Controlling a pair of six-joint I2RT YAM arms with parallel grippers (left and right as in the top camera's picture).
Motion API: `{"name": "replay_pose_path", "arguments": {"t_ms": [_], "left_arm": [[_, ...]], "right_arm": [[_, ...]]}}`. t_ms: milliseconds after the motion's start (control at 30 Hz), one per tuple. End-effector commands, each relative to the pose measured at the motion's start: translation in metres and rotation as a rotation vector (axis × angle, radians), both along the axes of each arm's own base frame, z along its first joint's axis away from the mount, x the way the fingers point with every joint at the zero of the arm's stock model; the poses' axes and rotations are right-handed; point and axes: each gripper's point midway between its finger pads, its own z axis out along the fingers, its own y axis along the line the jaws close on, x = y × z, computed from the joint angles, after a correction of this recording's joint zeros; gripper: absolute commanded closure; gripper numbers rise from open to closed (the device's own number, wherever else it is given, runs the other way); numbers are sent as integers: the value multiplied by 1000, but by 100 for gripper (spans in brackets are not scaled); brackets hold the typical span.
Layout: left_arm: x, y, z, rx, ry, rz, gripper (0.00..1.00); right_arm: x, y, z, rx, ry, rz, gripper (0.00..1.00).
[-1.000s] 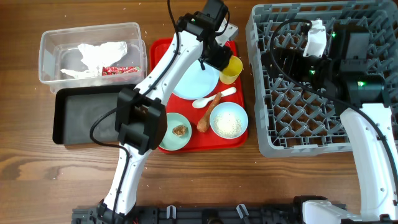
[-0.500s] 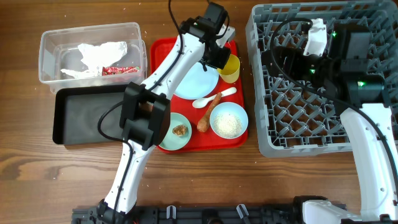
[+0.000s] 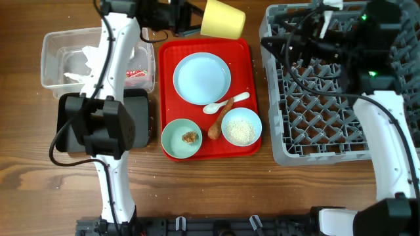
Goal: Sort waste into correct bins and load items into the dishwasher rack
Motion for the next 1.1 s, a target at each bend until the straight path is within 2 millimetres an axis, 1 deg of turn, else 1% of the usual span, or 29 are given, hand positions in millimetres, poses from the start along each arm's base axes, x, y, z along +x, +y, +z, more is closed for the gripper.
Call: {"name": "replay_pose_path", "arguments": {"t_ms": [0, 100, 167, 200, 267, 300, 433, 467, 500, 533, 567, 633, 667, 733, 800, 833, 867, 900, 933, 1000, 1033, 1067], "left_arm": [[-18, -20, 12, -58, -22, -82, 96], [-26, -32, 12, -58, -21, -111, 96], [-32, -40, 12, -59, -20, -129, 96], [-33, -42, 12, -59, -20, -136, 96], [-34, -44, 12, -58, -20, -139, 96], [-34, -44, 12, -58, -20, -139, 96], [-34, -44, 11, -56, -21, -137, 96], [-33, -44, 10, -49, -22, -133, 90], [-31, -45, 7, -31, -26, -122, 73], [-30, -45, 4, -16, -29, -111, 58], [-25, -44, -2, 18, -36, -88, 52], [-15, -44, -18, 112, -56, -30, 46], [-9, -43, -27, 165, -68, 4, 44], [5, -38, -48, 294, -86, 81, 41], [22, -27, -72, 448, -109, 174, 37], [28, -22, -80, 504, -121, 209, 34], [32, -18, -85, 540, -129, 231, 32], [36, -14, -90, 578, -134, 253, 32], [39, -9, -96, 622, -138, 277, 32], [47, 6, -110, 733, -144, 334, 30], [49, 12, -115, 778, -145, 355, 29], [52, 19, -120, 822, -147, 377, 29]], "right_arm": [[-8, 22, -5, 28, 27, 122, 0], [-14, 41, -4, 25, 9, 162, 0], [-14, 50, -7, 17, 13, 159, 1], [-15, 52, -7, 17, 15, 164, 6], [-15, 51, -7, 19, 21, 164, 23], [-15, 51, -7, 20, 22, 164, 28], [-14, 52, -3, 29, 15, 165, 40], [-14, 50, -3, 29, 14, 162, 40], [-10, 44, -1, 38, 33, 142, 43], [-6, 34, 0, 47, 54, 115, 43], [0, 19, 2, 62, 91, 71, 46], [7, -9, 3, 71, 145, -23, 47], [12, -24, -1, 64, 188, -105, 47], [18, -51, -12, 35, 269, -274, 46], [14, -83, -27, -43, 367, -501, 43], [5, -104, -35, -121, 420, -647, 43], [-9, -122, -41, -193, 481, -769, 43], [-17, -133, -44, -238, 517, -838, 43], [-38, -147, -50, -316, 595, -925, 46], [-75, -168, -64, -459, 746, -1031, 47], [-93, -177, -74, -512, 830, -1082, 47], [-104, -182, -82, -550, 882, -1104, 46]]}}
